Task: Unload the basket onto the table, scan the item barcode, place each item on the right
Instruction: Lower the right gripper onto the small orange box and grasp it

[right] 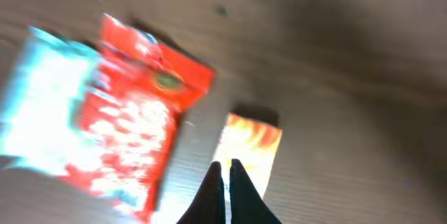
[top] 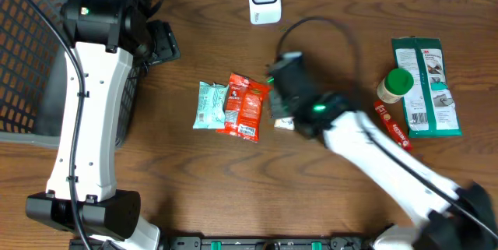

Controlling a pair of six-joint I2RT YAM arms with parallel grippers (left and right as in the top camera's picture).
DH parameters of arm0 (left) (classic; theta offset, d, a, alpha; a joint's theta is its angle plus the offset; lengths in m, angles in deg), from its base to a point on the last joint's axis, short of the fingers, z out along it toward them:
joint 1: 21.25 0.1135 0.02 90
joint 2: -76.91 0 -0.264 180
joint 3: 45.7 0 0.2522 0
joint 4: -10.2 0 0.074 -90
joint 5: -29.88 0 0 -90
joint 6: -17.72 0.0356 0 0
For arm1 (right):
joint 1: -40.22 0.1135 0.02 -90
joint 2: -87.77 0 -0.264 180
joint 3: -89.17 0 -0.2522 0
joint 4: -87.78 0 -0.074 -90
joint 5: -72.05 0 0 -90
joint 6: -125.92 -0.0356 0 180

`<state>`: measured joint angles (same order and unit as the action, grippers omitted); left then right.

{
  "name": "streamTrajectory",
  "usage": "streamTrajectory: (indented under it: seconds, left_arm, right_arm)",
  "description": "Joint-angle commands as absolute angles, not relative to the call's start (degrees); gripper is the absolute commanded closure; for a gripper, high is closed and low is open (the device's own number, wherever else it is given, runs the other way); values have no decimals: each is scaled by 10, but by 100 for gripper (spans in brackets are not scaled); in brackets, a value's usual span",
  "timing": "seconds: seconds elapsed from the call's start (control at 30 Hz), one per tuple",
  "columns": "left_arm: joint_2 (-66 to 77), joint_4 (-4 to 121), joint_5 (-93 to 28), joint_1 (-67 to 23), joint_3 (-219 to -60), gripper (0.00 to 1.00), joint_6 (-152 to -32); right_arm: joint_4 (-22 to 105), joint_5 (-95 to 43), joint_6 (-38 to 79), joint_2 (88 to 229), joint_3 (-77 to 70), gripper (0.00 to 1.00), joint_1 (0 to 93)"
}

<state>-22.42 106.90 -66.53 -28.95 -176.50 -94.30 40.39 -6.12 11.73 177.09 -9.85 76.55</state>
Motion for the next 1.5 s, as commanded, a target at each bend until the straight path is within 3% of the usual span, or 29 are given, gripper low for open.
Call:
streamTrajectory:
  seconds: [0.0,0.03,0.07,0.13,0.2,0.57,1.23,1.47]
  left_arm:
    - [-221,1071,-674,-289,-1767,18,-935]
    - [-221,1071,-674,-289,-1767,18,-935]
    - [-221,1071,-674,-289,-1767,18,-935]
    - [-221,1071,-674,-289,-1767,18,-935]
    - [-221,1071,-674,-289,-1767,18,-935]
    - [-221,1071,-674,-289,-1767,18,-935]
    - [-221,1071,-674,-289,-1767,18,-935]
    - [-221,1071,-674,-289,-1767,18,-935]
  right_arm:
    - [376,-232,139,1742,-62,99,697]
    - [359,-247,139,1744,-53,91,680]
    - [349,-249,139,1745,-52,76,671]
    - [331,-247,137,1757,-53,54,676]
    - [323,-233,124,1780,-54,48,695]
    - [349,39,46,1984,-54,52,825]
    - [364,74,73,1992,-54,53,834]
    - [320,151,103,1993,-54,51,827]
